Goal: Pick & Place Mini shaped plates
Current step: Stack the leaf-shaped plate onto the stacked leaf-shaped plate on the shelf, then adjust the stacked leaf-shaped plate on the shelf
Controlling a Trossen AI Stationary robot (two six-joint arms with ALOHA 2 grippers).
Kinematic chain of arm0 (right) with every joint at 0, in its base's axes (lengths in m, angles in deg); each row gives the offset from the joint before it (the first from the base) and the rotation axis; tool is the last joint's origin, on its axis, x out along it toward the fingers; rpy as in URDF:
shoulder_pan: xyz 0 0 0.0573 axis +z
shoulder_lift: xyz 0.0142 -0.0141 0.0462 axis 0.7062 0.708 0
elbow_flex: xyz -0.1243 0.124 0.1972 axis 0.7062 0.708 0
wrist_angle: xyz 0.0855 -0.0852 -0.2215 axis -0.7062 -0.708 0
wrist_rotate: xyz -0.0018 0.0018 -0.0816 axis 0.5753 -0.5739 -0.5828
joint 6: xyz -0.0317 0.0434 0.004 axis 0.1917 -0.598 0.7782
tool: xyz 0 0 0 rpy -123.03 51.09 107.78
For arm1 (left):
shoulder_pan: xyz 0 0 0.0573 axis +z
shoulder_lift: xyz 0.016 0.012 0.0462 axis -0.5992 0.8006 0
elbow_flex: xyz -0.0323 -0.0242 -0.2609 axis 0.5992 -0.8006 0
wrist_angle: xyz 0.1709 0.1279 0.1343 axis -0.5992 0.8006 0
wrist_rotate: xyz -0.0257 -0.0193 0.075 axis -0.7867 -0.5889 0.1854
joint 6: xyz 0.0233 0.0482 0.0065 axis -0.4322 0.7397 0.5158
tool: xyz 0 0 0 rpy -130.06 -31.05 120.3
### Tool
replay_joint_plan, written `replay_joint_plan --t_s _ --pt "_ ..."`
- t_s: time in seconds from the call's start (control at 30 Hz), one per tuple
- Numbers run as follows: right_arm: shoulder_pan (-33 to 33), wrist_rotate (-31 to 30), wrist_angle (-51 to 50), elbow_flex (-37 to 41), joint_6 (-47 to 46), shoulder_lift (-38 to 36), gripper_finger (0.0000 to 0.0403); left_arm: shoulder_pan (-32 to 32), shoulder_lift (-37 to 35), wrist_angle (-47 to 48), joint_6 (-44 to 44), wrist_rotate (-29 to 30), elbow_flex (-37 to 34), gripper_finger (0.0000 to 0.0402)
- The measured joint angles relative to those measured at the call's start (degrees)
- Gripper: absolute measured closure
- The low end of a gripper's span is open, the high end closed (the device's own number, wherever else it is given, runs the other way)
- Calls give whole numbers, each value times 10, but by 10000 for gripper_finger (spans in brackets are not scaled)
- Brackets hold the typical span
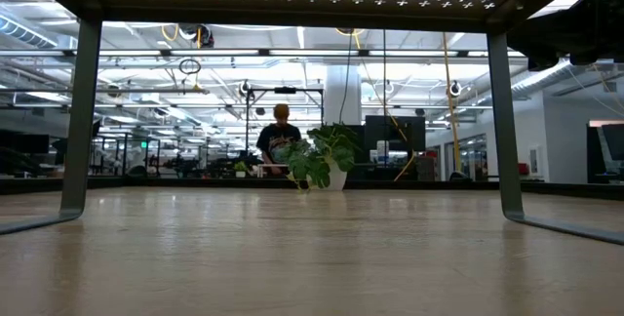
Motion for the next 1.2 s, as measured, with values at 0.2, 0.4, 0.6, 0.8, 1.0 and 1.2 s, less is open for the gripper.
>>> replay_joint_plan --t_s 0.2,0.4,0.6,0.8,1.0,1.2 --pt "0 0 0 0 0 0 284 -2 -1 -12 18 -11 0 401" --pt "0 0 0 0 0 0 284 0 0 -5 49 -10 0 391" --pt "0 0 0 0 0 0 284 0 0 -14 68 -2 0 384" --pt "0 0 0 0 0 0 284 12 4 -14 68 -4 0 365" --pt "0 0 0 0 0 0 284 24 4 -14 103 -20 0 264" --pt "0 0 0 0 0 0 284 24 4 -17 140 -19 0 135"
